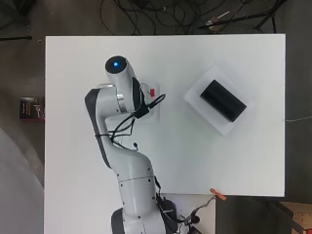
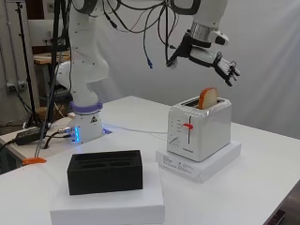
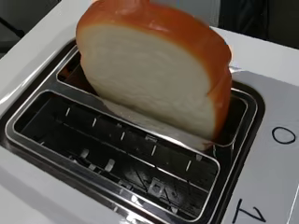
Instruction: Teleoperate dual arm-hand system to toast a bread
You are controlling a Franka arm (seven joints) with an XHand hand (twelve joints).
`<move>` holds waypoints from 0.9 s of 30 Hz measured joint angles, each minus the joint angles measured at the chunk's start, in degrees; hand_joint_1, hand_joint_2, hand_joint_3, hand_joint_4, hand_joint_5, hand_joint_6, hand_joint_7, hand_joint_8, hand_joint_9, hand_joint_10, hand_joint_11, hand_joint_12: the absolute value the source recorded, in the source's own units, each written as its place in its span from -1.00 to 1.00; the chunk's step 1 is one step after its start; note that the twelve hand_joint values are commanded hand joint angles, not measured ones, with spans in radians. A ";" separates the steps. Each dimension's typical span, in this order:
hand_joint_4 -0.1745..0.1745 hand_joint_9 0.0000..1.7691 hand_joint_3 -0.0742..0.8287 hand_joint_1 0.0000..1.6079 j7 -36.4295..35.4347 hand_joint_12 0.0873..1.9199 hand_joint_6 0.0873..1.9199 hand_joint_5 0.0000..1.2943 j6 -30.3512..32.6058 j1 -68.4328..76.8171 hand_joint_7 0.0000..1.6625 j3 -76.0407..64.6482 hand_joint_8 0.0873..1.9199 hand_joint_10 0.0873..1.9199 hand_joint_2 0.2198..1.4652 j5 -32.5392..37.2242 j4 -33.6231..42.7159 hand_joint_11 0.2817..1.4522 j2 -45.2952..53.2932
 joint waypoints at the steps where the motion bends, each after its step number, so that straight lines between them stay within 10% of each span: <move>1: -0.29 -0.53 -0.78 -1.00 0.98 -1.00 -1.00 -0.72 1.92 0.01 -0.65 -0.42 -1.00 -1.00 0.16 0.62 -1.93 -0.71 -1.18; 18: -0.17 -0.64 -0.84 -1.00 13.12 -1.00 -1.00 -0.65 10.27 -36.18 -0.69 28.76 -1.00 -1.00 0.33 6.25 -13.83 -0.83 -9.28; 27: 0.14 -0.58 -0.84 -1.00 23.06 -1.00 -1.00 -0.43 14.55 -35.14 -0.63 18.75 -1.00 -1.00 0.29 6.59 -17.69 -0.81 -9.72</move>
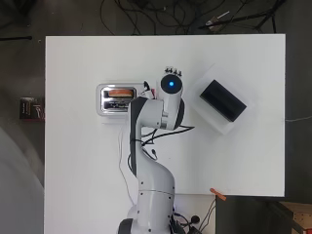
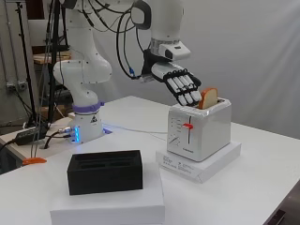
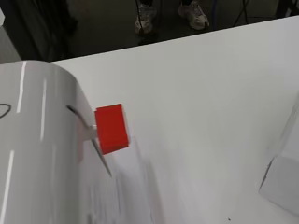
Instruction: Teleoperate dual arm-hand system to toast a bread
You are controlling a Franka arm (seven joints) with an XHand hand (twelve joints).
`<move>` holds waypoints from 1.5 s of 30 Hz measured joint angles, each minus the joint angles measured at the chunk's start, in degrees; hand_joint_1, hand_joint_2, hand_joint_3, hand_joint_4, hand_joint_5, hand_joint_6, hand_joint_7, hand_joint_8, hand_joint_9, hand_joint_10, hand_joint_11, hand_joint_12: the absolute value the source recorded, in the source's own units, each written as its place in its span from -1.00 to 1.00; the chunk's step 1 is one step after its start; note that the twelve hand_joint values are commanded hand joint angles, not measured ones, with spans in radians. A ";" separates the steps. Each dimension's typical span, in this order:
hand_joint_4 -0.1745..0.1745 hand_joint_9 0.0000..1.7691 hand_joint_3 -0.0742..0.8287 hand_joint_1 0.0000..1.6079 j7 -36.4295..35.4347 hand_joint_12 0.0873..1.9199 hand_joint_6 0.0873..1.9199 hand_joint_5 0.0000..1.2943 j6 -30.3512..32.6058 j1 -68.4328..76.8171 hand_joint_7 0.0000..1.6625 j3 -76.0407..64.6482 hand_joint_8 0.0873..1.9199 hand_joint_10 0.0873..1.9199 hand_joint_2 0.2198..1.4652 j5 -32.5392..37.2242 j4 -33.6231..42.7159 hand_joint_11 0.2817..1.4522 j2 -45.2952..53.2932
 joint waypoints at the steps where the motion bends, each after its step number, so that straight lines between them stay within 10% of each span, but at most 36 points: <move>1: 0.15 -0.56 -0.84 -1.00 0.72 -1.00 -1.00 -0.43 0.56 0.04 -0.63 -0.93 -1.00 -1.00 0.29 0.03 -0.59 -0.80 -0.10; 3: -0.01 -0.17 -0.84 -1.00 0.51 -1.00 -1.00 -0.46 2.42 0.20 -0.38 -3.11 -1.00 -1.00 0.31 0.04 -2.35 -0.54 -0.33; 6: -0.41 0.22 -0.83 -0.98 -0.91 0.33 -1.00 -0.47 8.04 0.90 0.06 -5.56 0.22 0.54 0.31 -0.39 -6.25 -0.30 -0.66; 9: -0.47 0.32 -0.83 -0.99 -1.67 0.82 -1.00 -0.50 11.52 1.47 0.08 -6.20 0.72 0.94 0.31 -1.31 -8.71 -0.21 -0.30; 26: -0.46 0.82 -0.83 -0.95 -5.88 1.00 -1.00 -0.42 9.35 3.38 0.64 -5.01 1.00 1.00 0.35 1.58 -7.39 0.58 4.33; 34: -0.25 0.85 -0.81 -0.85 -4.69 1.00 -1.00 -0.34 8.98 3.80 0.69 -6.88 1.00 1.00 0.43 1.85 -7.19 0.64 6.01; 45: -0.47 0.86 -0.84 -0.82 -2.04 1.00 -1.00 -0.53 9.38 6.07 0.64 -6.68 1.00 1.00 0.44 -0.84 -6.98 0.68 10.45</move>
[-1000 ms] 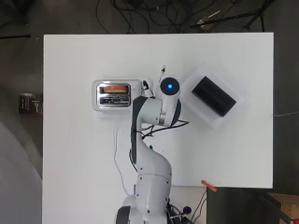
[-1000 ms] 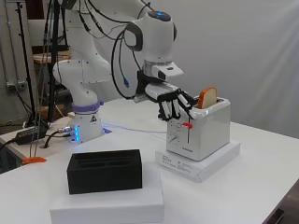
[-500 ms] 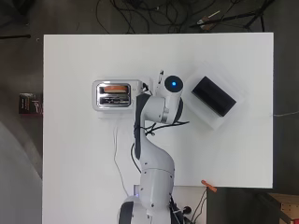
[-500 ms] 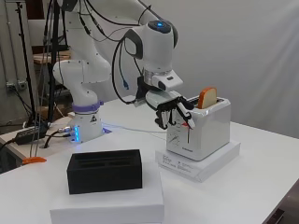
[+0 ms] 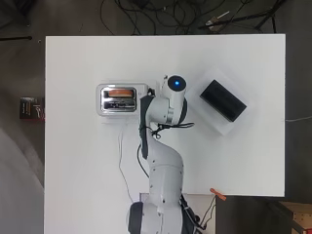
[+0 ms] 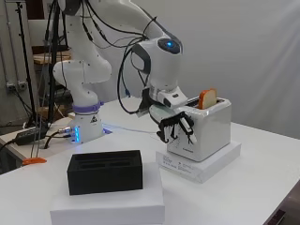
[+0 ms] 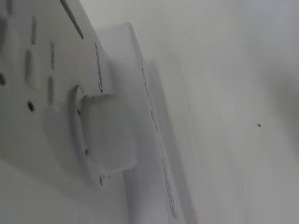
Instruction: Teleoperate dual arm-hand system to toast a bread
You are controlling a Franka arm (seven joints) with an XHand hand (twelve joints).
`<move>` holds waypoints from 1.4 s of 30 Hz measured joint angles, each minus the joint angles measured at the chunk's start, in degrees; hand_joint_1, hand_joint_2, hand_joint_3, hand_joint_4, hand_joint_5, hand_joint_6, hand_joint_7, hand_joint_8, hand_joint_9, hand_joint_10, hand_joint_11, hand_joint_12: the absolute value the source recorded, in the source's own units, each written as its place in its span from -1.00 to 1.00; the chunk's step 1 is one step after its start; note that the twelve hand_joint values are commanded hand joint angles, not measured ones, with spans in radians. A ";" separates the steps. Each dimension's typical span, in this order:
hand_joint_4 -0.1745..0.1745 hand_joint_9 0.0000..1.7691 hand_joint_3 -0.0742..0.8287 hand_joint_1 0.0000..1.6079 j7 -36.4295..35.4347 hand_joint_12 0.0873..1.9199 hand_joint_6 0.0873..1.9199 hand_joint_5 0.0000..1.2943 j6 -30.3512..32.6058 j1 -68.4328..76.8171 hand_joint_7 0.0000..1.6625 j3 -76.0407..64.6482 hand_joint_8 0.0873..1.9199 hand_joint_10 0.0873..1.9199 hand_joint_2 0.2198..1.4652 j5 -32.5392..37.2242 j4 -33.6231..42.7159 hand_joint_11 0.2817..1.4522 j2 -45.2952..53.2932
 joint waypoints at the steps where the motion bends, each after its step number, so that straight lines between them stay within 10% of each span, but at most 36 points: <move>1: -0.49 0.85 -0.84 -0.82 -0.11 1.00 -1.00 -0.54 0.00 0.07 0.62 -0.15 1.00 1.00 0.44 0.03 -0.45 0.67 0.26; 6: -0.52 0.60 -0.84 -0.80 -0.48 0.98 -1.00 -0.58 0.16 0.62 0.27 -0.69 1.00 1.00 0.44 -0.52 -2.10 0.32 1.03; 9: 0.07 -0.39 -0.84 -0.87 1.42 -0.47 -1.00 -0.77 0.66 1.30 -0.53 -0.87 -0.56 -0.35 0.27 -1.54 -3.37 -0.57 1.95; 11: 0.21 -0.55 -0.84 -0.91 3.48 -0.93 -1.00 -0.81 1.50 1.92 -0.65 -0.89 -0.96 -0.88 0.23 -3.26 -4.56 -0.70 2.18; 20: 0.08 -0.51 -0.85 -0.84 4.95 -1.00 -1.00 -0.77 5.63 3.66 -0.55 -1.48 -1.00 -1.00 0.15 -8.19 -8.45 -0.70 3.99; 42: -0.37 -0.58 -0.82 -1.00 -9.28 -1.00 -1.00 -0.65 -9.98 10.36 -0.66 -3.87 -1.00 -1.00 0.40 1.50 6.67 -0.78 -20.66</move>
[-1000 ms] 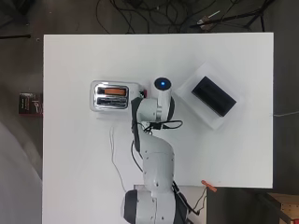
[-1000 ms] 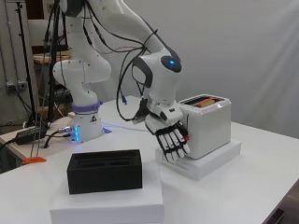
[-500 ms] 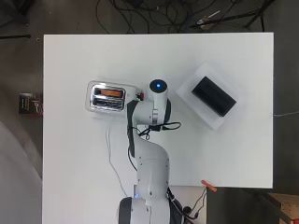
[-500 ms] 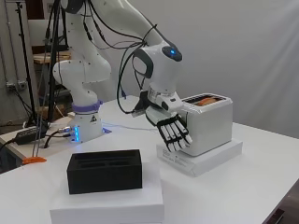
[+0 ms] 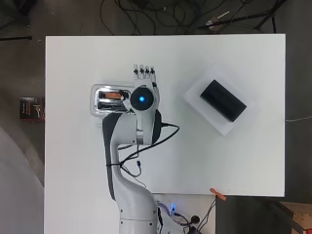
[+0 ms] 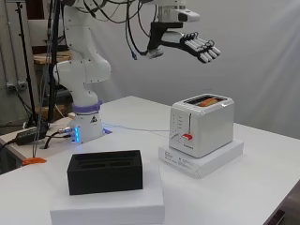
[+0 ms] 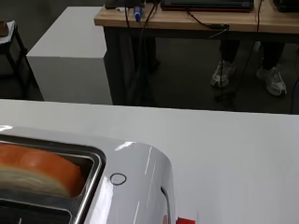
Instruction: Teleoperate dual arm-hand system to toast a bread
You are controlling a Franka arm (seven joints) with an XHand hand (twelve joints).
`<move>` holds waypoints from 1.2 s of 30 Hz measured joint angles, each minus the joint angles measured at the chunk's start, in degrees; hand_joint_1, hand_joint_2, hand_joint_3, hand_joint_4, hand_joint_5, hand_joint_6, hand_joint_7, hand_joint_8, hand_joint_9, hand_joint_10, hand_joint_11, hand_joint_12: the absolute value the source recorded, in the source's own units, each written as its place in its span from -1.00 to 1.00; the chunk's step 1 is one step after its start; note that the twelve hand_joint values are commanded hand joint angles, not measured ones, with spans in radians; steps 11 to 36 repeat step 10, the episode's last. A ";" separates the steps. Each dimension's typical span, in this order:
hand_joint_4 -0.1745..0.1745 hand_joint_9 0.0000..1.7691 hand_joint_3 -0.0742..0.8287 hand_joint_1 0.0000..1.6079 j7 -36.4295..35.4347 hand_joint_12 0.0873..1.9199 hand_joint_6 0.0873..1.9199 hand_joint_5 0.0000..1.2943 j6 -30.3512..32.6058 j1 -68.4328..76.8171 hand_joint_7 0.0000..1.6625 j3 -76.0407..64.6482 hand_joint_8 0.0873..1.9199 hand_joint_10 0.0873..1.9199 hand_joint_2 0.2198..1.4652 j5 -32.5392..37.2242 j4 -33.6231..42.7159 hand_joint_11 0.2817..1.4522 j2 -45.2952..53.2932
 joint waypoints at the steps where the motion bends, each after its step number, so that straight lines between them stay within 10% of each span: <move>1: -0.39 -0.59 -0.82 -1.00 0.16 -1.00 -1.00 -0.66 -0.33 0.23 -0.67 -0.01 -1.00 -1.00 0.41 -0.11 0.14 -0.78 -0.75; 36: -0.51 -0.66 -0.82 -0.93 1.24 -1.00 -1.00 -0.83 -1.82 1.14 -0.75 0.20 -1.00 -1.00 0.45 -1.15 0.25 -0.81 -3.58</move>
